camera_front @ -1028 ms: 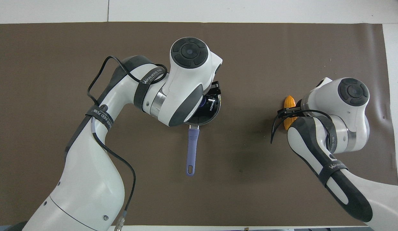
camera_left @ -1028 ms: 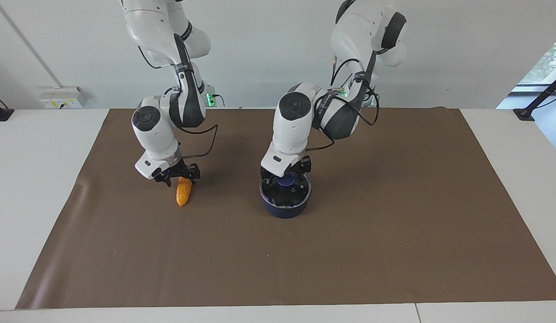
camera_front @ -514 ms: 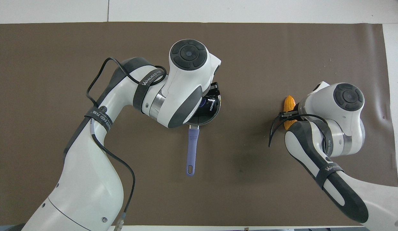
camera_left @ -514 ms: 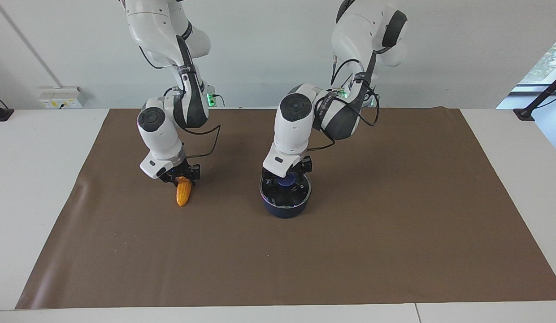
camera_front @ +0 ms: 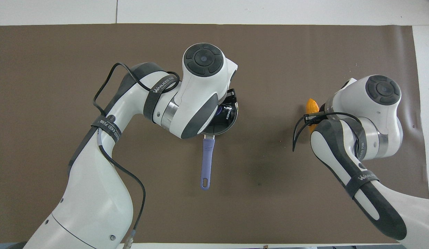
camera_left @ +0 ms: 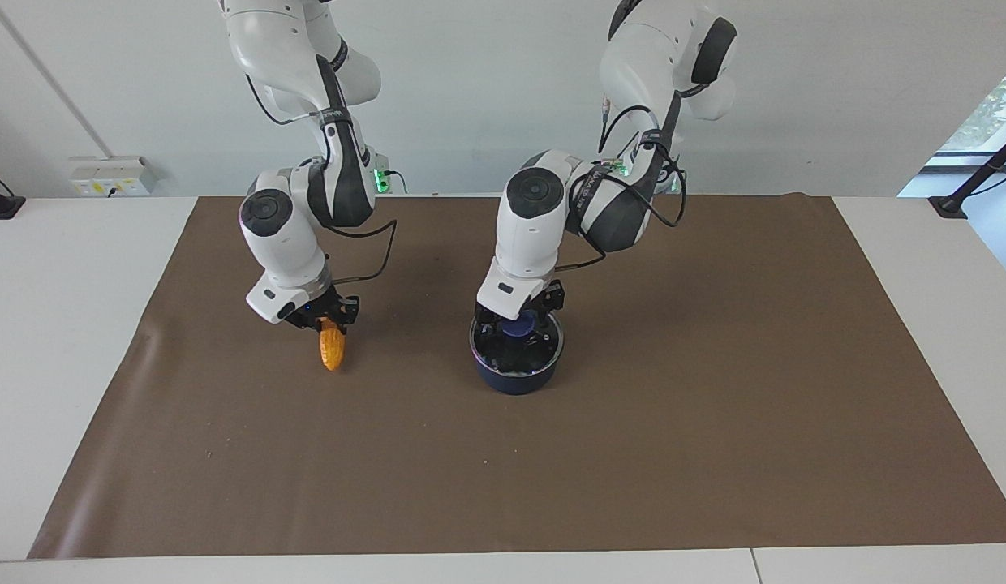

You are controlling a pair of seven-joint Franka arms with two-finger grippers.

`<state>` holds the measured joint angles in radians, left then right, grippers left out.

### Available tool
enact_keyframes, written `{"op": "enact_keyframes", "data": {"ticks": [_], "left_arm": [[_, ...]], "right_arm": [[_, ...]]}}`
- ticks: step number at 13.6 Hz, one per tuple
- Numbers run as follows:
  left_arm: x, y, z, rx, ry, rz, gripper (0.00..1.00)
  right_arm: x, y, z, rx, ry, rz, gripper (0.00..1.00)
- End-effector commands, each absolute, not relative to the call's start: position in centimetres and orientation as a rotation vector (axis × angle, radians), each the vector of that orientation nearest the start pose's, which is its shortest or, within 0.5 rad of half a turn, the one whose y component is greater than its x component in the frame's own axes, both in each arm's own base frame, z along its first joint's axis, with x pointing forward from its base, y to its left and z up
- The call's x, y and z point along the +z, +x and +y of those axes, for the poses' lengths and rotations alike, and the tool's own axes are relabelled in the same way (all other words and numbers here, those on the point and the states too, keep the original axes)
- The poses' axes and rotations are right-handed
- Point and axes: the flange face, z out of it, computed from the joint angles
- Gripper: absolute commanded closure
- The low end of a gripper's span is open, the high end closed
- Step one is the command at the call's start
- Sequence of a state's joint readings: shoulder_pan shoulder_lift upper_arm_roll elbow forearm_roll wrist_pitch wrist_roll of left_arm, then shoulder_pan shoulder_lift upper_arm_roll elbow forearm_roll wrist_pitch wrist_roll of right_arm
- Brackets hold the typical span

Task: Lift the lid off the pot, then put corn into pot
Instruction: 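Grasp the lid knob with the left gripper while the right gripper grasps the corn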

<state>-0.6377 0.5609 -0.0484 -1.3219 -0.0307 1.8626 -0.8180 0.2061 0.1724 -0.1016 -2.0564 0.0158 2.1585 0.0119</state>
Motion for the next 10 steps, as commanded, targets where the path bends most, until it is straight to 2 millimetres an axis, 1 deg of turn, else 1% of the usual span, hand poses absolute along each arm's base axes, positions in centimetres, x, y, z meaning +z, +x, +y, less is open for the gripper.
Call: {"op": "enact_keyframes", "data": {"ticks": [1, 2, 3, 4, 5, 6, 7, 8, 9, 10], "left_arm": [[41.3, 54.8, -44.7, 0.037, -3.153, -0.255, 0.04], [41.1, 54.8, -44.6, 0.040, -3.151, -0.257, 0.08], [41.2, 54.7, -44.6, 0.035, -3.154, -0.262, 0.12], [41.1, 54.7, -44.6, 0.037, -3.151, -0.274, 0.20], [40.9, 54.5, -44.6, 0.040, -3.149, -0.279, 0.31], [40.8, 54.5, -44.6, 0.042, -3.148, -0.279, 0.51], [41.0, 54.5, -44.6, 0.038, -3.150, -0.279, 0.64], [41.1, 54.6, -44.5, 0.040, -3.151, -0.282, 0.76], [41.2, 54.6, -44.5, 0.038, -3.154, -0.284, 0.87], [41.4, 54.7, -44.5, 0.041, -3.155, -0.288, 0.98]], "right_arm": [[39.1, 59.4, 7.3, 0.175, -3.122, -0.140, 1.00], [40.9, 59.9, 8.6, 0.178, -3.070, -0.098, 1.00], [40.9, 60.6, 9.3, 0.186, -3.050, -0.058, 1.00], [40.7, 60.8, 9.4, 0.176, -3.050, -0.029, 1.00], [40.6, 60.8, 9.5, 0.170, -3.048, -0.014, 1.00], [40.5, 60.8, 9.6, 0.173, -3.049, -0.003, 1.00], [40.6, 60.8, 9.7, 0.172, -3.047, 0.015, 1.00], [40.6, 60.8, 10.1, 0.171, -3.048, 0.026, 1.00], [40.5, 60.6, 10.9, 0.172, -3.049, 0.011, 1.00], [40.5, 60.6, 10.9, 0.172, -3.050, 0.013, 1.00]]}}
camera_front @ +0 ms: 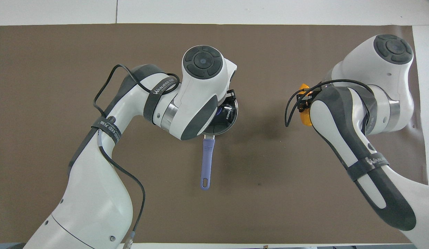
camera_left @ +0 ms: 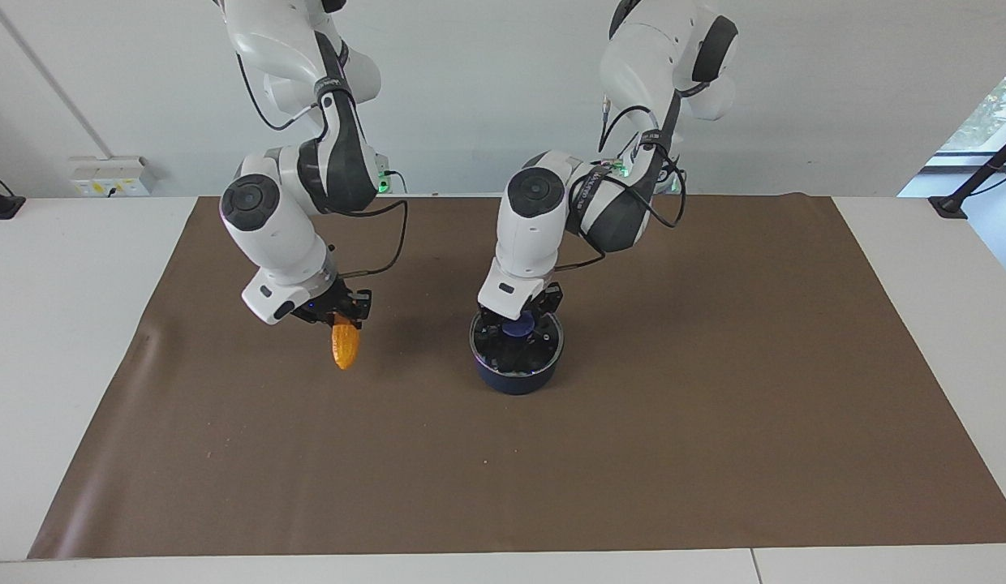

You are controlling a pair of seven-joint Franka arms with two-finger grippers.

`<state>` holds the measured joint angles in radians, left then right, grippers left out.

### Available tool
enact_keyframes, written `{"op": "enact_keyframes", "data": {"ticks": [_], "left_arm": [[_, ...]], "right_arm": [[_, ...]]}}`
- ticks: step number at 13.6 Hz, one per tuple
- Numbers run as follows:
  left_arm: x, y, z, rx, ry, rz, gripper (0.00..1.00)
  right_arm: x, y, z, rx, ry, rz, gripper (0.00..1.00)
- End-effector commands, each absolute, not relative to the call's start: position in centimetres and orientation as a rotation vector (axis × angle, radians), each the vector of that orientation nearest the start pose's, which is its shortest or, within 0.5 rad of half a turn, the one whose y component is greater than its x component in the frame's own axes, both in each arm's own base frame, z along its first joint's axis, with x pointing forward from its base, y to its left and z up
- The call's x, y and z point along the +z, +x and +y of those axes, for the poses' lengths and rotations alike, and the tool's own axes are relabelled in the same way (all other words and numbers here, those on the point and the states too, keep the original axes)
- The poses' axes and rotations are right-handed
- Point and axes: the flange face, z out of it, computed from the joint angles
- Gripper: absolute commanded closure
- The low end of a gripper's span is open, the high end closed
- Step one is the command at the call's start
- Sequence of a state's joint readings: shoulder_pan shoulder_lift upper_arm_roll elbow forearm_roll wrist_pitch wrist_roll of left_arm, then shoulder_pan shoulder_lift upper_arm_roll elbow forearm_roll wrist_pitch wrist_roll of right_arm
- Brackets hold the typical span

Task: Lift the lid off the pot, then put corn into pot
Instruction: 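Grasp the lid knob with the left gripper while the right gripper grasps the corn, then lift the lid off with the left gripper while the right gripper carries the corn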

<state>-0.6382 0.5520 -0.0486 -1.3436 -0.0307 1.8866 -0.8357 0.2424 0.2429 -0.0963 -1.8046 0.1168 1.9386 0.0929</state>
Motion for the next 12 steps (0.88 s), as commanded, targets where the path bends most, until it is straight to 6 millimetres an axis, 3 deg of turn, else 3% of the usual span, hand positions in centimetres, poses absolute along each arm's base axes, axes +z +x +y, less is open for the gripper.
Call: {"op": "enact_keyframes", "data": {"ticks": [1, 5, 7, 9, 10, 11, 12], "left_arm": [[42.4, 54.8, -44.3, 0.030, -3.165, -0.294, 1.00], [49.6, 54.4, -42.3, 0.058, -3.206, -0.354, 1.00], [54.1, 56.1, -36.6, 0.063, -3.183, -0.453, 1.00], [59.7, 57.0, -28.8, -0.003, -3.214, -0.417, 1.00], [60.2, 57.4, -24.2, 0.041, -3.201, -0.344, 1.00], [60.5, 58.3, -18.3, 0.090, -3.195, -0.255, 1.00], [60.3, 59.1, -14.1, 0.115, -3.198, -0.175, 1.00]], "right_arm": [[40.4, 60.6, 10.9, 0.170, -3.050, 0.014, 1.00], [40.5, 60.6, 11.4, 0.154, -3.050, 0.005, 1.00], [41.2, 60.8, 12.0, 0.131, -3.048, 0.025, 1.00], [43.2, 61.4, 18.0, 0.052, -3.041, 0.078, 1.00], [44.0, 61.8, 22.0, 0.025, -3.038, 0.105, 1.00], [44.1, 61.9, 25.8, 0.006, -3.049, 0.086, 1.00], [43.1, 61.9, 29.8, 0.032, -3.055, 0.098, 1.00]]}}
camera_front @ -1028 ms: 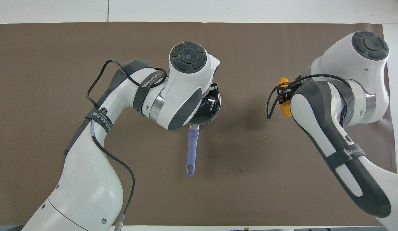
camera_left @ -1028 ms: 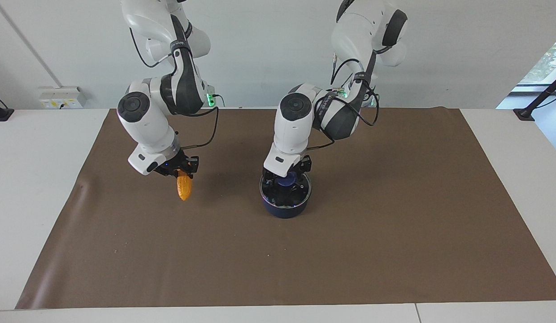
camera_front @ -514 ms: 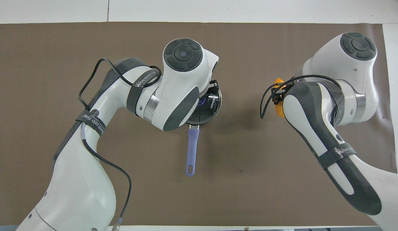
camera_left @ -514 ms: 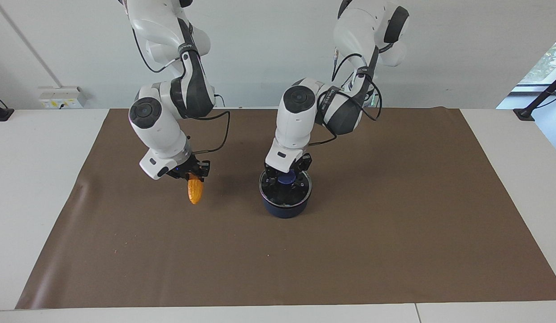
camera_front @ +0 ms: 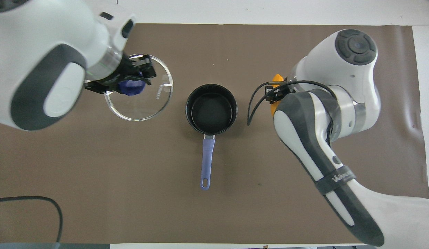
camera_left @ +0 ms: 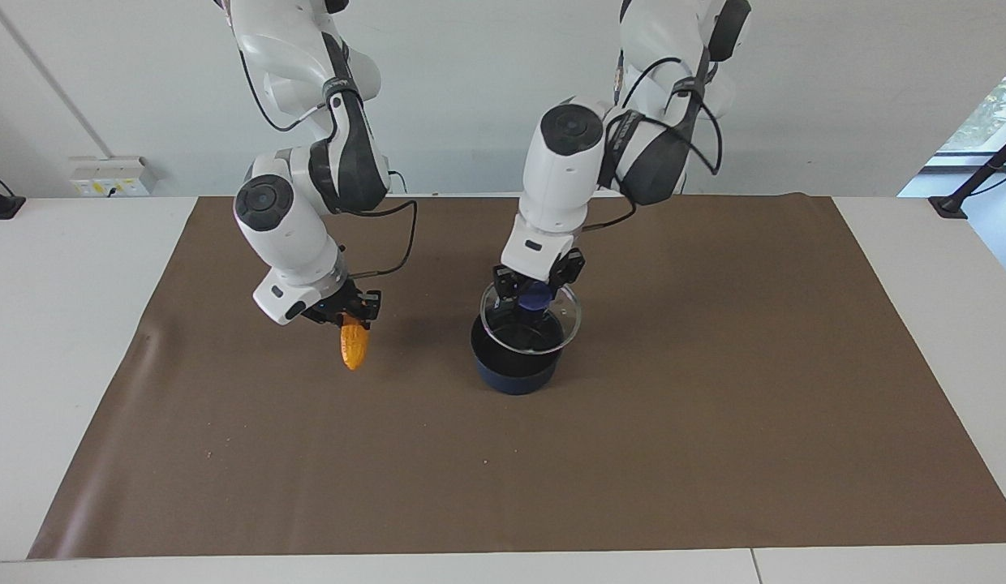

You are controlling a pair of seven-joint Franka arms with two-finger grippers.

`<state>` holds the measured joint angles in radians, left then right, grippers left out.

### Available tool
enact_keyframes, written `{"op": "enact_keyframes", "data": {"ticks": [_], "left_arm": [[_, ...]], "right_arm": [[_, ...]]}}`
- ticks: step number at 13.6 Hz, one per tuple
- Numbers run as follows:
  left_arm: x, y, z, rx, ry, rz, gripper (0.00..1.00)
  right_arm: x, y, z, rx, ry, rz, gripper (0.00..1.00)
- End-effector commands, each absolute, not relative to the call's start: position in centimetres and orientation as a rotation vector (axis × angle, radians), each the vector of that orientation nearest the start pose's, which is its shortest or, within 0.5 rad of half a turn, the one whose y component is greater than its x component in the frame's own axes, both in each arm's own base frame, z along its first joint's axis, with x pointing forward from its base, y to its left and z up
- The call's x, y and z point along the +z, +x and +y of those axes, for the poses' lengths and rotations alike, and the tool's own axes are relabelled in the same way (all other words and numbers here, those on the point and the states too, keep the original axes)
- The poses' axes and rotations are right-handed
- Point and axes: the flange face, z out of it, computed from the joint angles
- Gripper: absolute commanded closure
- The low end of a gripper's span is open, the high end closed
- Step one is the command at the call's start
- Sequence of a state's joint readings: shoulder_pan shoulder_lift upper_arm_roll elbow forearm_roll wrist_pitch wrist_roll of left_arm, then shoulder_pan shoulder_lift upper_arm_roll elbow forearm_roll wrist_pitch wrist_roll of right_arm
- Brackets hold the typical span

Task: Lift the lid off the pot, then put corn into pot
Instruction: 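Lift the lid off with the left gripper while the right gripper carries the corn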

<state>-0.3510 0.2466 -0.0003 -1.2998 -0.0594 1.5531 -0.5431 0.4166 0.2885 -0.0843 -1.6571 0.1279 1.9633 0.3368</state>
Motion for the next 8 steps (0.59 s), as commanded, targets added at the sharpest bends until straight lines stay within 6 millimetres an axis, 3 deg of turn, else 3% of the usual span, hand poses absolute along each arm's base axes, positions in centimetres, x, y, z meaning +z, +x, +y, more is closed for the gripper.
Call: {"op": "enact_keyframes", "data": {"ticks": [1, 3, 4, 5, 6, 8], "left_arm": [[59.6, 59.8, -9.6, 0.131, -3.201, -0.147, 1.00], [57.1, 59.3, -3.0, 0.106, -3.214, -0.063, 1.00], [55.1, 58.6, -0.1, 0.066, -3.217, -0.037, 1.00], [51.7, 57.9, 2.1, 0.022, -3.215, -0.018, 1.00], [48.9, 57.8, 3.4, -0.001, -3.212, -0.014, 1.00], [44.3, 58.1, 5.3, -0.035, -3.201, 0.054, 1.00]], "right_arm": [[42.6, 62.6, 32.6, 0.022, -3.057, 0.147, 1.00], [41.3, 62.6, 37.2, -0.010, -3.053, 0.185, 1.00], [40.9, 62.4, 38.1, -0.042, -3.051, 0.165, 1.00], [39.9, 62.3, 38.4, -0.083, -3.041, 0.158, 1.00], [38.1, 61.4, 39.0, -0.063, -3.045, 0.145, 1.00], [37.2, 60.2, 39.3, -0.033, -3.059, 0.128, 1.00]]}}
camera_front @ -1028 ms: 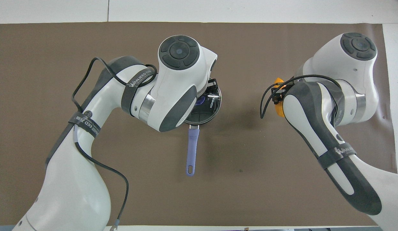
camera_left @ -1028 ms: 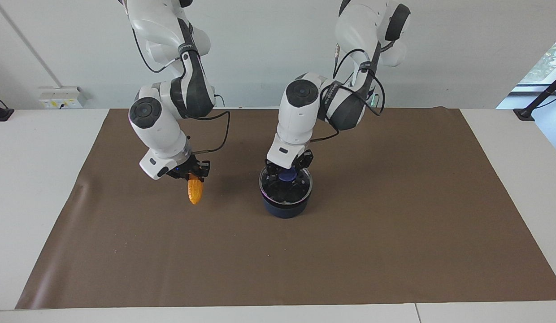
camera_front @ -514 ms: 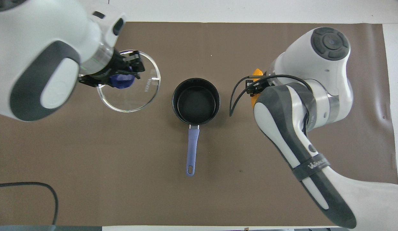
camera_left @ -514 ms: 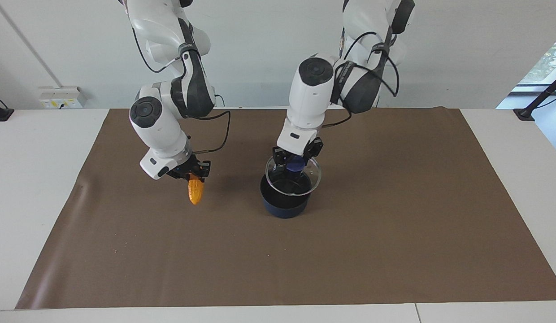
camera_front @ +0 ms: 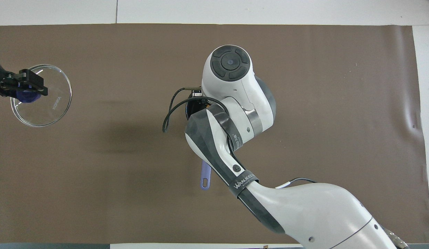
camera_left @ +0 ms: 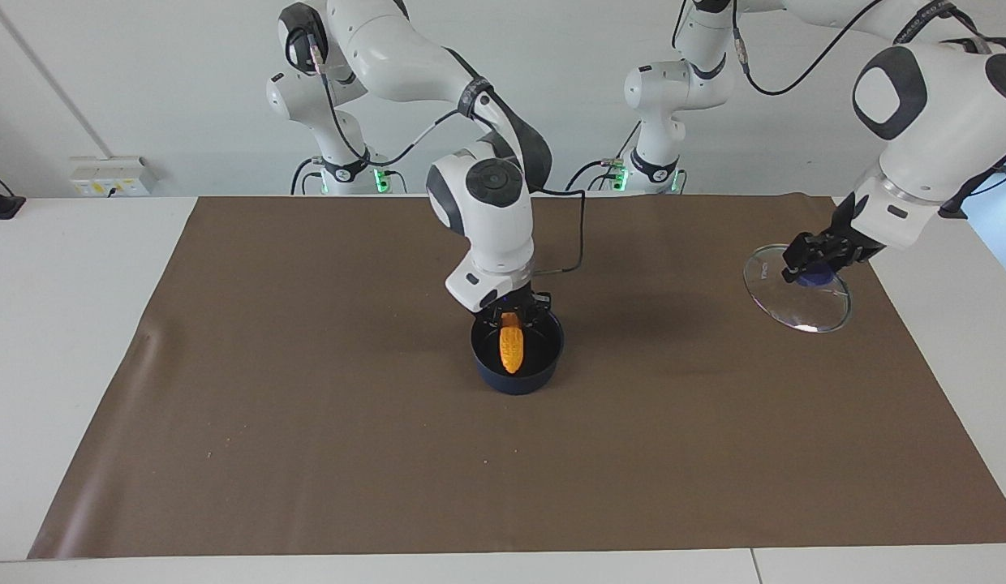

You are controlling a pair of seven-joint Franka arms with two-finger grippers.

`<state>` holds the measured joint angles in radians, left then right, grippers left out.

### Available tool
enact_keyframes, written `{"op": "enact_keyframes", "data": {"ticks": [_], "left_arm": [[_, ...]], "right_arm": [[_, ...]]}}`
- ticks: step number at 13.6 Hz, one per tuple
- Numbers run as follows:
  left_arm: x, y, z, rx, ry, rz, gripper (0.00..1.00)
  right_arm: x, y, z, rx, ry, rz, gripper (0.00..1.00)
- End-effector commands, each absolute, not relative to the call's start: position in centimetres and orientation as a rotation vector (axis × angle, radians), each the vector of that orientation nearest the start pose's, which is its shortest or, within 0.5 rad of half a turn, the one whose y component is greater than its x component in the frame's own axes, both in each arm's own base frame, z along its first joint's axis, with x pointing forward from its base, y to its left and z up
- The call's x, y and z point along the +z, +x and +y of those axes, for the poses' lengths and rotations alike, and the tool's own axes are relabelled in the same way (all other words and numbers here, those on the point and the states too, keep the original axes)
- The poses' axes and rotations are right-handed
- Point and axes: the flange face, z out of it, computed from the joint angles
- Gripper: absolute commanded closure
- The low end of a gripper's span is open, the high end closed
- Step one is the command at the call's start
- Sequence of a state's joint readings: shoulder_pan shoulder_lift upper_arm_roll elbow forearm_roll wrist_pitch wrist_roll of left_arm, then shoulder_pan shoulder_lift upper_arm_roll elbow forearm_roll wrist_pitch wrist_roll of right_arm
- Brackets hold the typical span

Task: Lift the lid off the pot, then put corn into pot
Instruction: 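Lift the lid off with the left gripper while the right gripper carries the corn, then lower the corn into the pot and open the right gripper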

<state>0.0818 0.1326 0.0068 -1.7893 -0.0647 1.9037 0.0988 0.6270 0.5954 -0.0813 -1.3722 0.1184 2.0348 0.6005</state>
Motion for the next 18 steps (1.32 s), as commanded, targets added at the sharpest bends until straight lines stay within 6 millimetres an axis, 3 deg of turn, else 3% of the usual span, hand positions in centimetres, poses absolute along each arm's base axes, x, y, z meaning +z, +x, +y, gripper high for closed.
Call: {"op": "enact_keyframes", "data": {"ticks": [1, 8, 9, 10, 11, 13, 15, 18], "left_arm": [[42.3, 58.3, 5.5, -0.033, -3.196, 0.089, 1.00], [36.4, 58.3, 5.6, -0.025, -3.193, 0.082, 1.00], [36.3, 58.3, 5.7, -0.038, -3.189, 0.080, 1.00], [35.9, 58.3, 5.7, -0.031, -3.190, 0.080, 1.00], [35.6, 58.3, 5.7, -0.024, -3.190, 0.080, 1.00], [35.2, 58.3, 5.7, -0.021, -3.191, 0.072, 1.00], [34.5, 58.4, 5.7, -0.014, -3.191, 0.068, 1.00], [34.1, 58.3, 5.7, -0.009, -3.191, 0.065, 1.00]], "right_arm": [[36.6, 59.5, 39.4, -0.016, -3.066, 0.120, 1.00], [35.4, 58.3, 38.9, 0.037, -3.074, 0.141, 1.00], [35.6, 58.5, 38.8, 0.033, -3.075, 0.144, 0.78], [36.1, 58.8, 38.5, 0.022, -3.080, 0.147, 0.01], [37.1, 59.0, 38.9, 0.008, -3.081, 0.135, 0.00], [39.2, 60.1, 37.7, -0.018, -3.116, 0.134, 0.00], [43.3, 62.0, 33.9, -0.077, -3.120, 0.198, 0.00], [50.9, 63.2, 23.5, -0.056, -3.121, 0.185, 0.00]]}}
